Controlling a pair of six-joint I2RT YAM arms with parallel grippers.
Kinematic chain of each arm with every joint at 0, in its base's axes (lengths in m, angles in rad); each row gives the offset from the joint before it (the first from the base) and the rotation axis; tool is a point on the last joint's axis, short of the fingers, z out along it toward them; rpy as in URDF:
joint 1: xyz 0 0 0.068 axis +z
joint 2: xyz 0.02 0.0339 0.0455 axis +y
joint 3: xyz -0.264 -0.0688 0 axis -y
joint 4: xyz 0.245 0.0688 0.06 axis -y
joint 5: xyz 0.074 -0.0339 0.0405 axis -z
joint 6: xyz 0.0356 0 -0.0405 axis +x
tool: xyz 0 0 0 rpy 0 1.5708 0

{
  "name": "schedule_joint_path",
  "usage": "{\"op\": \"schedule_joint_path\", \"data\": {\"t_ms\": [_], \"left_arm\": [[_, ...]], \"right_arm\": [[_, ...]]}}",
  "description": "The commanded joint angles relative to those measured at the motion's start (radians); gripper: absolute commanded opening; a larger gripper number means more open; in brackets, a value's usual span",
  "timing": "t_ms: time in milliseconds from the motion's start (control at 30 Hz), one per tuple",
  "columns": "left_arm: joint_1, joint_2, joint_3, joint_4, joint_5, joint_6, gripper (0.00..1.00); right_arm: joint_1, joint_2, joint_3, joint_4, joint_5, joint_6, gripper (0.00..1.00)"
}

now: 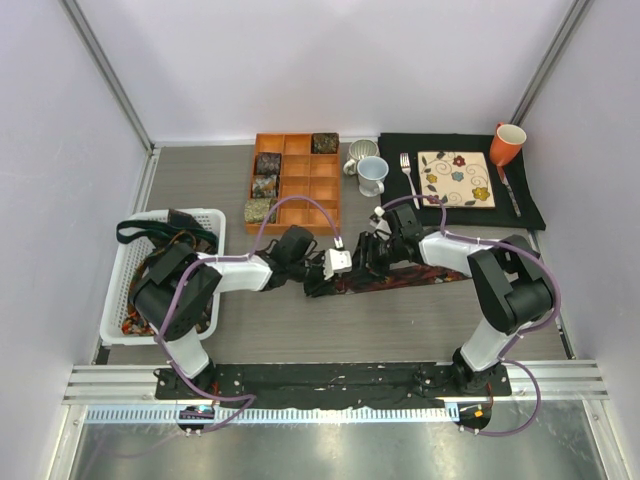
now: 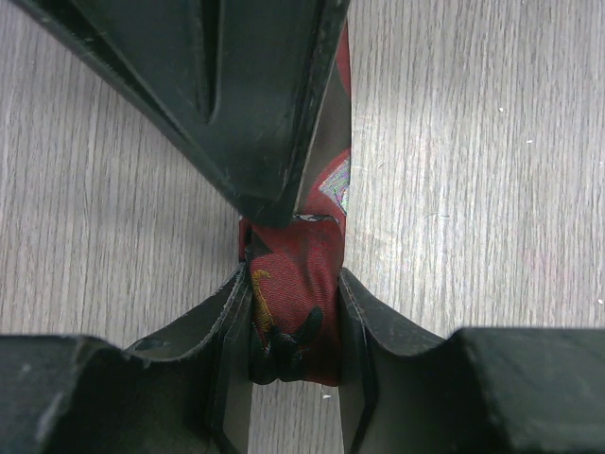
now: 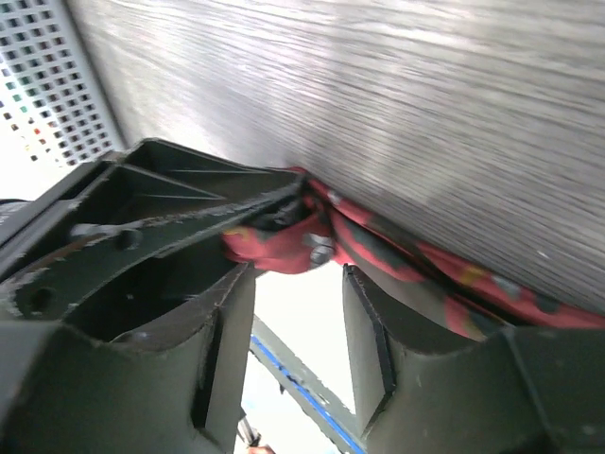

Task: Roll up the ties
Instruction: Roll the tie at the center of the board.

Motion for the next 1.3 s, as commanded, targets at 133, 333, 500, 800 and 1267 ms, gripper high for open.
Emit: {"op": "schedule_joint_path", "data": {"t_ms": [133,333,500,800,1267], "left_arm": [[-0.009,0.043,0.025,-0.140,-0.078,0.023,0.10],[-0.008,0.058,0.045,-0.146,-0.078,0.009,0.10],[-0.011,0.060,0.045,-0.146,-0.076,0.009,0.10],[0.024,0.044,0.010,-0.067,0.042,-0.025,0.39],[0.052,0.096,-0.165,0.495,0.151,-0.234,0.73]], "right_arm": [[0.038,0.030,0.017,0.114,-0.061,0.035,0.48],[0.070,0.096,0.049,0.084,-0.041,-0.009,0.44],[0.070,0.131,0.051,0.064,-0.001,-0.035,0.14],[0.041,0.185,0.016,0.009,0.023,-0.072,0.01],[-0.025,0.267,-0.035,-0.096,0.106,-0.101,0.01]]}}
